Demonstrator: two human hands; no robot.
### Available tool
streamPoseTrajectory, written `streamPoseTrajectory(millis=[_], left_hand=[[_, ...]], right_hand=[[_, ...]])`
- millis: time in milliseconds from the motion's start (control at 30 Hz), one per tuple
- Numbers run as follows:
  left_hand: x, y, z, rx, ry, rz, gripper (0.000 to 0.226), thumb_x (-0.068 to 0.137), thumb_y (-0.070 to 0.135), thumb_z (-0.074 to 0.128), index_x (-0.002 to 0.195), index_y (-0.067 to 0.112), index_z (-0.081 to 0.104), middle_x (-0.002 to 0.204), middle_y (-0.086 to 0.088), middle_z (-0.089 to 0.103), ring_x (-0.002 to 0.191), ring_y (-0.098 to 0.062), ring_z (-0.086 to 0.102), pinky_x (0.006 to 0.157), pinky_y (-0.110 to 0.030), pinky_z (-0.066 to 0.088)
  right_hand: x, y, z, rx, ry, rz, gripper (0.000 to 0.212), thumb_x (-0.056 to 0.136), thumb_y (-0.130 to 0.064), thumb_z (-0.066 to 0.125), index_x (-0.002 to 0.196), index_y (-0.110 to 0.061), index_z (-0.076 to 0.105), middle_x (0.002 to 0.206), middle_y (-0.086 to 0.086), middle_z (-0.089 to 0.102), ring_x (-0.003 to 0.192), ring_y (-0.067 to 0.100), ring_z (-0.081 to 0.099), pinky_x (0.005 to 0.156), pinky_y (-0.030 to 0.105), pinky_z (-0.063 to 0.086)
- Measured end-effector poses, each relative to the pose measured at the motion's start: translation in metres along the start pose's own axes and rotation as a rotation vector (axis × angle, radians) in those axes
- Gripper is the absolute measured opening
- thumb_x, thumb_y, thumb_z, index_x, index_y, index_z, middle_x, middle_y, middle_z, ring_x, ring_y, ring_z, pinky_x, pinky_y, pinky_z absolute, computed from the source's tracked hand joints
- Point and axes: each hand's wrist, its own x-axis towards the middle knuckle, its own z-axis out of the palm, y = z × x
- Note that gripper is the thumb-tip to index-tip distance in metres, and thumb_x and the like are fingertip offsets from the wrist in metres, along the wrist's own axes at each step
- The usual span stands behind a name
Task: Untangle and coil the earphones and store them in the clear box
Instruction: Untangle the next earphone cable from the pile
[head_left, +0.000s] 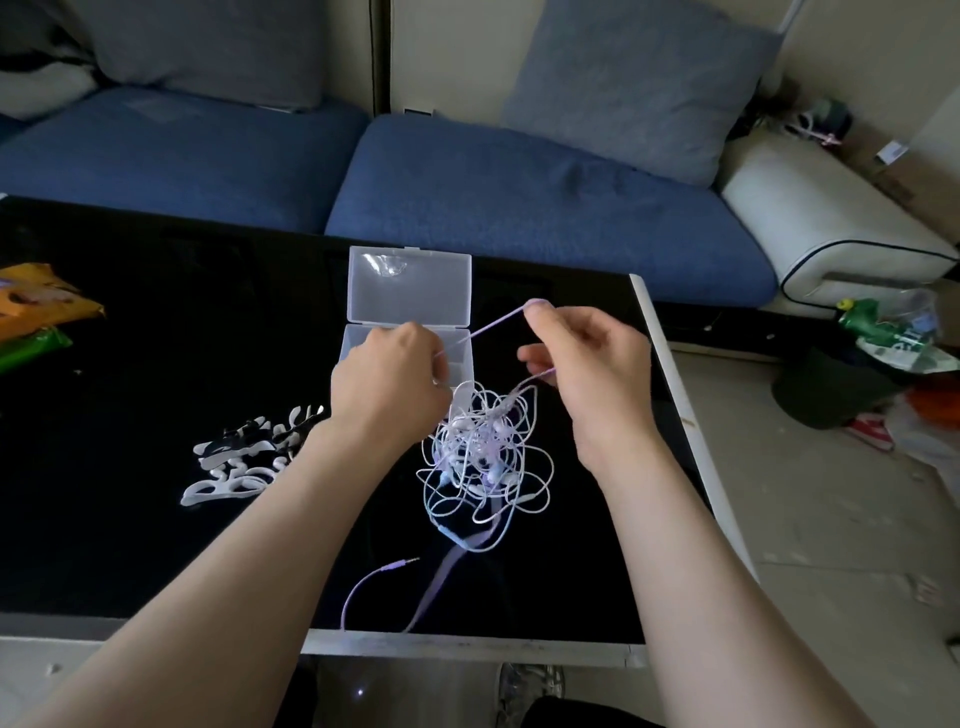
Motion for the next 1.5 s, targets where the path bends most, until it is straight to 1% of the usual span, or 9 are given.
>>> streamPoseTrajectory(millis=[100, 300, 500, 667, 833, 933, 1167, 1300, 1500], left_hand=[[0.000, -0.002, 0.002, 0.043, 0.021, 0.029, 0.021, 0.086, 0.012, 0.064, 0.096, 0.025, 0.077, 0.098, -0.009, 0.068, 0.088, -0.040, 0.066, 0.068, -0.035, 0.046], [0.006, -0.017, 0.004, 0.216, -0.003, 0.074, 0.030, 0.082, 0.003, 0.068, 0.107, 0.019, 0.076, 0.110, -0.010, 0.073, 0.115, -0.038, 0.057, 0.092, -0.041, 0.047], [-0.001, -0.009, 0.004, 0.348, -0.057, 0.057, 0.016, 0.091, 0.023, 0.070, 0.106, 0.018, 0.067, 0.109, -0.011, 0.069, 0.117, -0.036, 0.055, 0.092, -0.037, 0.040], [-0.006, -0.002, 0.011, 0.354, -0.142, 0.055, 0.019, 0.098, 0.041, 0.061, 0.091, 0.024, 0.056, 0.106, -0.007, 0.069, 0.114, -0.034, 0.059, 0.092, -0.041, 0.032], [-0.004, 0.004, 0.017, 0.220, -0.038, 0.079, 0.048, 0.107, 0.049, 0.037, 0.078, 0.018, 0.059, 0.098, -0.010, 0.069, 0.107, -0.038, 0.057, 0.083, -0.042, 0.021], [0.000, 0.001, 0.016, 0.097, 0.028, 0.072, 0.053, 0.107, 0.053, 0.041, 0.080, 0.016, 0.068, 0.084, -0.004, 0.063, 0.094, -0.034, 0.057, 0.080, -0.040, 0.025], [0.002, 0.012, 0.011, -0.317, -0.013, -0.040, 0.075, 0.098, 0.077, 0.042, 0.073, 0.013, 0.072, 0.059, -0.003, 0.068, 0.066, -0.020, 0.067, 0.065, -0.035, 0.056], [0.000, 0.021, 0.007, -0.616, -0.198, 0.068, 0.041, 0.107, 0.054, 0.048, 0.103, 0.028, 0.079, 0.069, 0.006, 0.069, 0.047, -0.010, 0.052, 0.053, -0.028, 0.045], [-0.006, 0.028, 0.003, -0.795, -0.376, 0.205, 0.019, 0.109, 0.025, 0.058, 0.114, 0.023, 0.076, 0.087, 0.010, 0.075, 0.048, -0.015, 0.050, 0.047, -0.020, 0.041]], right_hand=[[0.002, -0.001, -0.004, -0.027, 0.094, -0.090, 0.018, 0.088, -0.032, 0.088, 0.087, -0.016, 0.080, 0.070, -0.005, 0.064, 0.061, 0.011, 0.057, 0.060, 0.027, 0.048], [0.005, 0.012, -0.027, -0.942, 0.078, -0.611, 0.010, 0.083, -0.031, 0.068, 0.082, -0.031, 0.079, 0.065, -0.012, 0.068, 0.086, 0.025, 0.053, 0.078, 0.042, 0.050], [-0.008, 0.006, -0.031, -1.559, -0.195, -0.020, 0.024, 0.096, -0.039, 0.063, 0.106, -0.018, 0.069, 0.106, 0.008, 0.069, 0.113, 0.036, 0.052, 0.100, 0.046, 0.035], [-0.011, -0.003, -0.032, -1.481, -0.292, 0.316, 0.018, 0.099, -0.029, 0.059, 0.110, -0.015, 0.056, 0.090, 0.004, 0.053, 0.085, 0.029, 0.063, 0.089, 0.041, 0.055], [-0.012, -0.006, -0.029, -1.461, -0.322, 0.524, 0.028, 0.098, -0.031, 0.054, 0.115, -0.009, 0.057, 0.095, 0.011, 0.064, 0.098, 0.032, 0.073, 0.090, 0.041, 0.061], [-0.009, -0.007, -0.033, -1.355, -0.394, 0.604, 0.028, 0.097, -0.028, 0.045, 0.099, -0.007, 0.063, 0.072, 0.007, 0.078, 0.062, 0.022, 0.062, 0.064, 0.029, 0.049], [-0.002, -0.014, -0.035, -1.135, -0.043, 0.156, 0.041, 0.090, -0.054, 0.061, 0.085, -0.014, 0.067, 0.081, 0.002, 0.068, 0.077, 0.029, 0.065, 0.072, 0.034, 0.050], [0.003, -0.014, -0.028, -0.663, -0.035, -0.190, 0.043, 0.095, -0.035, 0.066, 0.061, -0.009, 0.058, 0.053, 0.001, 0.048, 0.057, 0.016, 0.046, 0.057, 0.032, 0.034], [-0.001, -0.027, -0.016, -0.069, -0.145, -0.192, 0.033, 0.106, -0.032, 0.065, 0.077, -0.022, 0.077, 0.089, -0.008, 0.079, 0.086, 0.001, 0.068, 0.084, 0.020, 0.047]])
